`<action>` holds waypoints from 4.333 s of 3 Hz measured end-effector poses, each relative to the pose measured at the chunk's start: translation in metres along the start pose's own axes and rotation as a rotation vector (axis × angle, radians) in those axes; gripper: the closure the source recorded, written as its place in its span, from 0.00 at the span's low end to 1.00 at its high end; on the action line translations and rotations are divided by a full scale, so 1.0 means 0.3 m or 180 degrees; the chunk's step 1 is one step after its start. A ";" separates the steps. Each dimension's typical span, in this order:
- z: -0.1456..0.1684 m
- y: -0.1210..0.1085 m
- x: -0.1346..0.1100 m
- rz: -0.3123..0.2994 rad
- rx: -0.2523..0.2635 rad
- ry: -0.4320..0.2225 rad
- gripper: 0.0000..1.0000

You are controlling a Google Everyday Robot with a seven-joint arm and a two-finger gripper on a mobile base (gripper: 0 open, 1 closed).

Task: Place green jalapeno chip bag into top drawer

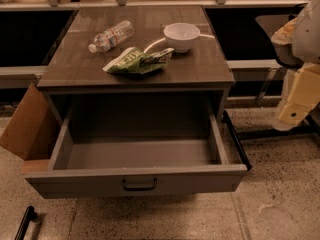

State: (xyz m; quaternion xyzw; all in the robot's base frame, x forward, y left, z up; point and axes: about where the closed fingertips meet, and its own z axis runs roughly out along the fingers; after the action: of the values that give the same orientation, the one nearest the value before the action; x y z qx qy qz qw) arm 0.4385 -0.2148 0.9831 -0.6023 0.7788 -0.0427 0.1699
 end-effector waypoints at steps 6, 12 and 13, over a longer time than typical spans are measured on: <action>0.158 -0.237 -0.496 -0.0195 -0.0121 -0.1312 0.00; 0.668 -0.379 -0.832 -0.0667 -0.0164 -0.1029 0.14; 0.714 -0.372 -0.842 -0.0712 -0.0221 -0.0953 0.37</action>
Offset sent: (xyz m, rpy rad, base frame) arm 0.0143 0.0128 -0.0039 0.0415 -0.0058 0.0173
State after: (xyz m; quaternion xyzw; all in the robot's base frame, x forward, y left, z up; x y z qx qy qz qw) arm 0.6640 0.0251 0.8660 -0.6903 0.6740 0.0557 0.2572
